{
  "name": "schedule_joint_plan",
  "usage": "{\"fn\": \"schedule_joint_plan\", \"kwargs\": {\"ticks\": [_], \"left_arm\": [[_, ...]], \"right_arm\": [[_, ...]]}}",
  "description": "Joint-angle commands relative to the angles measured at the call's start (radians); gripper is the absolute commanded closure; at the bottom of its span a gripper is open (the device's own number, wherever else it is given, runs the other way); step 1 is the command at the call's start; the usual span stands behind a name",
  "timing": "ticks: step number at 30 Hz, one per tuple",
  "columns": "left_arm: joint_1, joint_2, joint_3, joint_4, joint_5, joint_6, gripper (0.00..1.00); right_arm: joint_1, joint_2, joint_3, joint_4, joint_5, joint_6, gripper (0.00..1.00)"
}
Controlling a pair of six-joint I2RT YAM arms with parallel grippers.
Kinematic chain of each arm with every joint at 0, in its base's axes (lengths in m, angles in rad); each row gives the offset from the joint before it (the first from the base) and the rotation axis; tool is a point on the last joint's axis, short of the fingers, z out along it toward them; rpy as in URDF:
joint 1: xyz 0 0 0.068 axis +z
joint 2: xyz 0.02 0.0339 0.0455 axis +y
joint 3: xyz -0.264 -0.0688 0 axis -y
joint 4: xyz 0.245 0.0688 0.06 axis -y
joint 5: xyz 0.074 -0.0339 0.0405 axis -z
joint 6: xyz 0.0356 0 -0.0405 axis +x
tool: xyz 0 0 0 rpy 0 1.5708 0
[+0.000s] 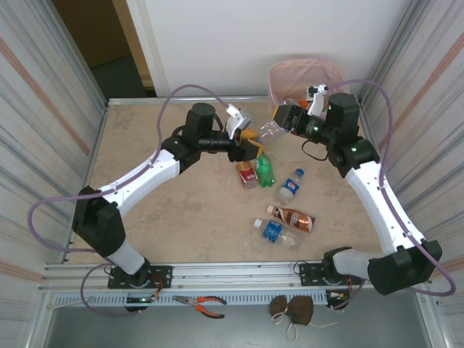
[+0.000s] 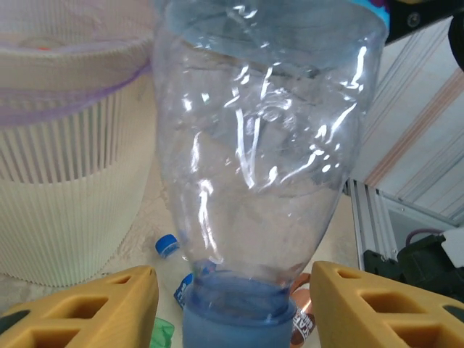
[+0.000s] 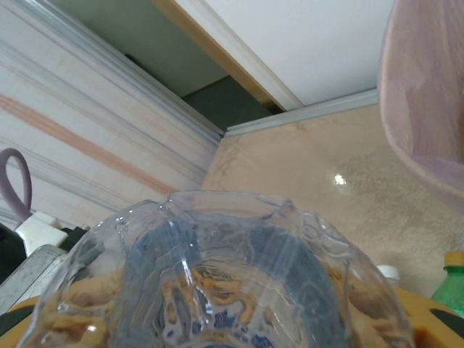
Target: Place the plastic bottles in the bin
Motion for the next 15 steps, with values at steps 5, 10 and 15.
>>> {"fn": "schedule_joint_plan", "kwargs": {"ticks": [5,10,15], "left_arm": [[0.041,-0.118,-0.061,0.066,-0.004,-0.033,0.38],[0.053,-0.160,-0.101,0.064,-0.021,-0.033,0.37],[0.055,-0.192,-0.129,0.055,-0.034,-0.025,0.37]], "right_arm": [[-0.102,0.043,0.125,0.001,0.008,0.003,0.52],[-0.217,0.115,0.221,0.009,0.018,0.017,0.52],[-0.304,0.226,0.327,0.002,0.049,0.020,0.50]]}}
